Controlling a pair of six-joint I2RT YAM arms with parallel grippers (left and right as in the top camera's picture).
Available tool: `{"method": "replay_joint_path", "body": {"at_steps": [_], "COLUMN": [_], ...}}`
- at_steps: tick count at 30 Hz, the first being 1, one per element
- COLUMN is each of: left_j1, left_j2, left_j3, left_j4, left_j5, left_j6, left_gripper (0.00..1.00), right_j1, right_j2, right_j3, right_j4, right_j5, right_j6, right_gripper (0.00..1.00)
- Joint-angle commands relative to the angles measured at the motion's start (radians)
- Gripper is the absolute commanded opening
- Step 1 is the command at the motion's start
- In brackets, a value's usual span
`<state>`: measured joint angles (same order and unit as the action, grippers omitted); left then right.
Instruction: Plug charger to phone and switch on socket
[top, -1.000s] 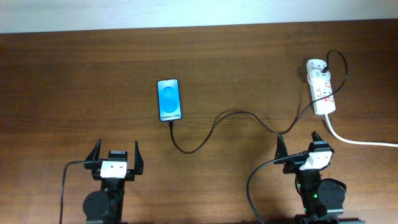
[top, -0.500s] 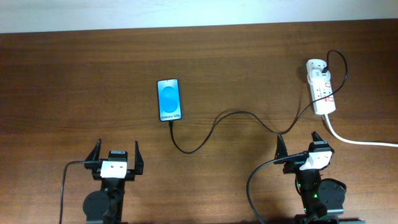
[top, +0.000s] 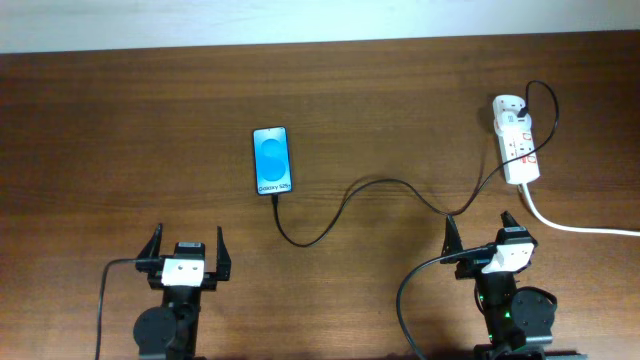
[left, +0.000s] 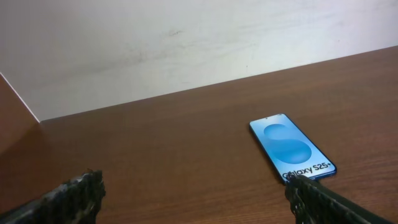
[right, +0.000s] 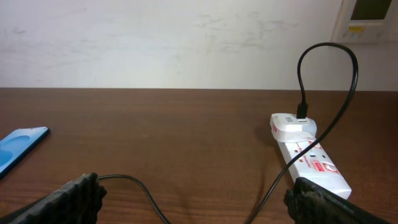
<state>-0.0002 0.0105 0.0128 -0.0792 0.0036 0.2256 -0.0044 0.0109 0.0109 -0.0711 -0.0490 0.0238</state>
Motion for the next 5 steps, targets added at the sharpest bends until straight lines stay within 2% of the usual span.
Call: {"method": "replay_joint_path", "body": {"at_steps": [1, 5], "left_j1": [0.006, 0.006], "left_j2": [-0.005, -0.005], "left_j3": [-0.004, -0.004], "left_j4": [-0.002, -0.002], "left_j5": [0.018, 0.018], "left_j6": [0.015, 0.015], "left_gripper": [0.99, 0.99], "right_j1": [-0.004, -0.004], "right_j2": [-0.007, -0.007], "right_j3": [-0.005, -0.005], "right_j4": [-0.005, -0.005], "right_j5": [0.001, 0.001], "right_j6": [0.007, 0.007], "right_gripper": [0.98, 0.98]}}
